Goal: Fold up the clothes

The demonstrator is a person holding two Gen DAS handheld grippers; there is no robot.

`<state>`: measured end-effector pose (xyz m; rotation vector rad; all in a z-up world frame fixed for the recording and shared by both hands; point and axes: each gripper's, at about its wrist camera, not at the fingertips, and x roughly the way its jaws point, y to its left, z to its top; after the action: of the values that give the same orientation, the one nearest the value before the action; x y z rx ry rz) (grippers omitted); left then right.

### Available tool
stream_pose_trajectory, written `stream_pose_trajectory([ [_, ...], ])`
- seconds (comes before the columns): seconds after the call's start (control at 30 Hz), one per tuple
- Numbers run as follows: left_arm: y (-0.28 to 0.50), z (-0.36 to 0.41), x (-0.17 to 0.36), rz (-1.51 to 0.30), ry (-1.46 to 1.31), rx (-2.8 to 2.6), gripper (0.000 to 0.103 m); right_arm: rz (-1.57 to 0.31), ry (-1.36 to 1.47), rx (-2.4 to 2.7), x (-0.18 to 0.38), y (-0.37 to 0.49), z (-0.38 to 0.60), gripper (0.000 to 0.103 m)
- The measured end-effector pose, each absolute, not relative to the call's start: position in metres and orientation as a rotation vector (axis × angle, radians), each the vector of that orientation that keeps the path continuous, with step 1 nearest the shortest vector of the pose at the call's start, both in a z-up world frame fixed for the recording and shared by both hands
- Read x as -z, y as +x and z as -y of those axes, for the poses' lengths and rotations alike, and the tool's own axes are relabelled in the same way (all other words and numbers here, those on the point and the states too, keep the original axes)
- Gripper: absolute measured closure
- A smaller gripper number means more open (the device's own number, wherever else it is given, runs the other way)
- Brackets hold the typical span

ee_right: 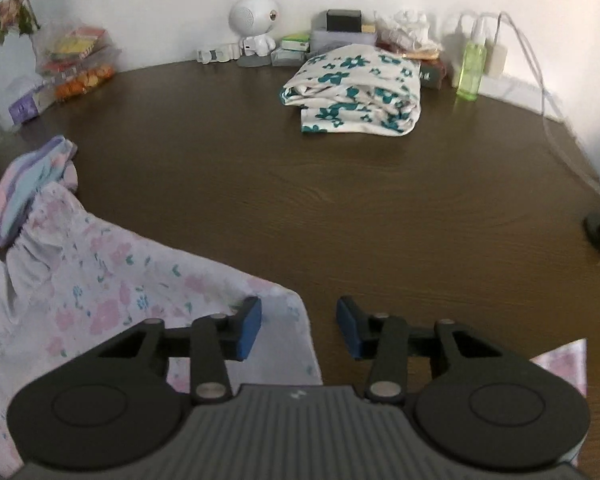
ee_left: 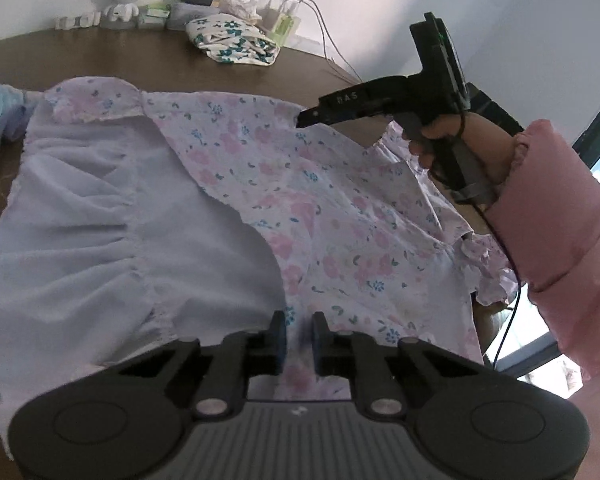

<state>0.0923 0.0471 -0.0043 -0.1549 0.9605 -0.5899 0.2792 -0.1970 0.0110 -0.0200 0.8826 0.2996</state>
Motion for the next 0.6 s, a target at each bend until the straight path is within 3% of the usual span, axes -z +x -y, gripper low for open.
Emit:
stream_pose_trajectory([
  [0.07,0.093,-0.046,0.005,-0.959,-0.156,0.593,0.093,-0.883,0.011,-0.318,-0.009,0.284,0.197,0.075],
  [0.1,0.093,-0.046,0.005,-0.96,-0.158,0.594,0.096,-0.883,0.029,-0.328,-0.009,0.285,0.197,0.089],
  [0.13,0.093,-0.045,0.006,-0.961,-0.159,0.598,0.099,-0.888,0.051,-0.337,-0.009,0.285,0.199,0.094],
  [0.3,0.086,-0.04,0.007,-0.969,-0.137,0.624,0.103,-0.864,0.076,-0.304,-0.009,0.287,0.198,0.099],
  [0.6,0.065,-0.045,0.003,-1.022,-0.164,0.614,0.103,-0.824,0.078,-0.251,-0.009,0.297,0.194,0.1],
])
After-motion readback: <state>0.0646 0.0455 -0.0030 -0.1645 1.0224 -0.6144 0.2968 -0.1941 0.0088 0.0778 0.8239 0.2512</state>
